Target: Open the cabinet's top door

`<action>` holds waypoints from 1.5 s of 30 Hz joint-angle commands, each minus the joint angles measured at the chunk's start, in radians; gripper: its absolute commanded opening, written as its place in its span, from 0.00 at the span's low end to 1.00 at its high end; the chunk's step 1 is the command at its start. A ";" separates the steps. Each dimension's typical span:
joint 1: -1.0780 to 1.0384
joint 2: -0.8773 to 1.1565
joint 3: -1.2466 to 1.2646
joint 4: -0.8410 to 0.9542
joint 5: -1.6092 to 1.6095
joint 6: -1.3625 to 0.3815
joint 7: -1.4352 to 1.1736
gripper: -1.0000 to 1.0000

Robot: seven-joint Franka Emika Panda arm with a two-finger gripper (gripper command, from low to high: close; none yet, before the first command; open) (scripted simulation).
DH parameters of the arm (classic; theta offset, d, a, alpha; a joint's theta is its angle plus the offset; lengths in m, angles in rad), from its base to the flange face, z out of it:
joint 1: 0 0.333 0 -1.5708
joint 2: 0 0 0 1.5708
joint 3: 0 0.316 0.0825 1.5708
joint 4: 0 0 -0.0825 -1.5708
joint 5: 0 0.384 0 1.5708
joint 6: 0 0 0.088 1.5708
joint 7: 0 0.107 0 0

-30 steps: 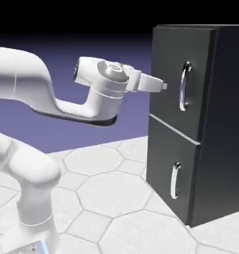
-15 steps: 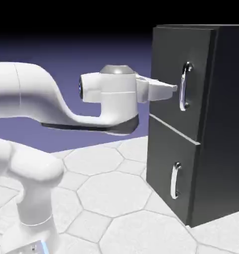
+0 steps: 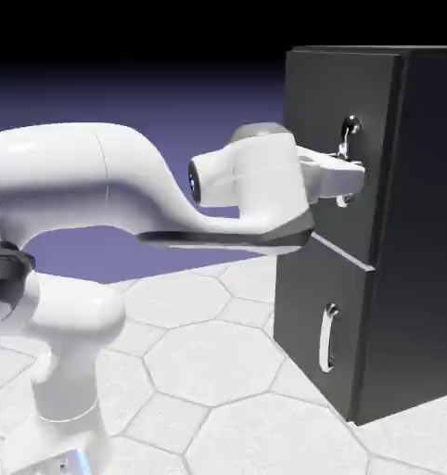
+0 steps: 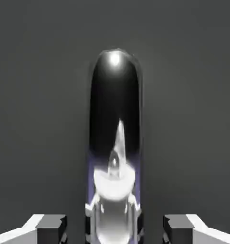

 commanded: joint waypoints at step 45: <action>-0.642 0.051 1.603 -0.126 1.651 -1.391 -0.228 0.00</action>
